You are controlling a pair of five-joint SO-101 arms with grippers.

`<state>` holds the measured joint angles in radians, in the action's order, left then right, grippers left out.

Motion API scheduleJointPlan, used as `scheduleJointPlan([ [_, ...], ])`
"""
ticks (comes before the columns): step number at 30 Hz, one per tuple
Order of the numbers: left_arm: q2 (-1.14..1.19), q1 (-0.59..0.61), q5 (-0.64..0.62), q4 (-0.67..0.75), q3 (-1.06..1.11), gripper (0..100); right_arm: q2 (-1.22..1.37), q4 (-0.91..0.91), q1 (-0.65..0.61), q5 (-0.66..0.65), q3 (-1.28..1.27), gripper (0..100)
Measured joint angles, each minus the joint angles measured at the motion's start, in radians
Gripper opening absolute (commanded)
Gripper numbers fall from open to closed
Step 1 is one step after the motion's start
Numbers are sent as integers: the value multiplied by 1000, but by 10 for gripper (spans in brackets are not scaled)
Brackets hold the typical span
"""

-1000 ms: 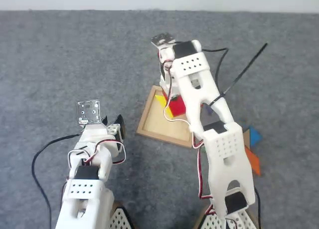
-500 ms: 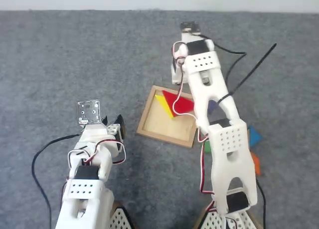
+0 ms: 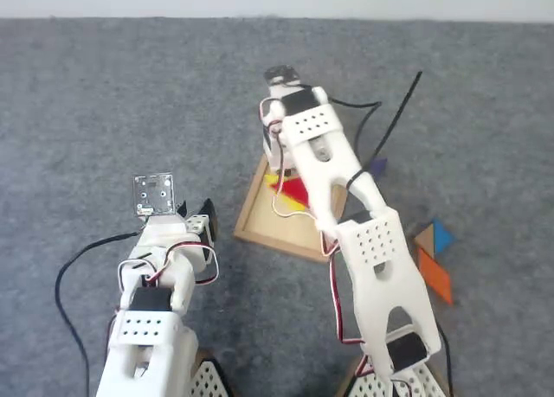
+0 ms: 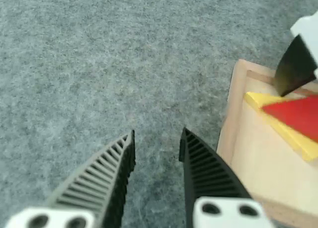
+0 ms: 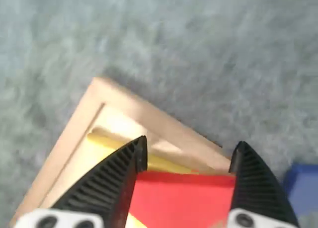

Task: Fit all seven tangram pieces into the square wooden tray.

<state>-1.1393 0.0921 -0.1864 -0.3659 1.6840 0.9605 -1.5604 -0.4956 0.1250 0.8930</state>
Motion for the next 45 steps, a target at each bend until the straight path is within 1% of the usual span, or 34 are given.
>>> scheduleJointPlan([
  [6,0,0,0,0,0,145,-95,-117,-25,-21,0,273],
  [10,0,0,0,0,0,145,-138,-186,-49,-87,0,275],
  [13,0,0,0,0,0,145,-181,-192,-68,-132,-25,312],
  [15,0,0,0,0,0,145,-239,-192,-63,-153,-81,318],
  [16,0,0,0,0,0,145,-275,-192,-61,-163,-107,316],
  [18,0,0,0,0,0,145,-373,-192,-61,-173,-155,279],
  [21,0,0,0,0,0,145,-575,-192,-63,-176,-233,228],
  [24,0,0,0,0,0,145,-786,-186,-49,-178,-377,224],
  [25,0,0,0,0,0,145,-845,-169,-41,-180,-454,224],
  [27,0,0,0,0,0,145,-941,-68,-18,-180,-640,224],
  [31,0,0,0,0,0,145,-1026,258,52,-183,-1109,221],
  [33,0,0,0,0,0,145,-1025,393,101,-183,-1269,221],
  [35,0,0,0,0,0,145,-1011,448,153,-183,-1301,221],
  [37,0,0,0,0,0,145,-970,462,207,-183,-1293,221],
  [40,0,0,0,0,0,145,-855,468,265,-183,-1227,221],
  [42,0,0,0,0,0,145,-781,470,258,-183,-1154,221],
  [45,0,0,0,0,0,145,-694,468,196,-140,-1017,221],
])
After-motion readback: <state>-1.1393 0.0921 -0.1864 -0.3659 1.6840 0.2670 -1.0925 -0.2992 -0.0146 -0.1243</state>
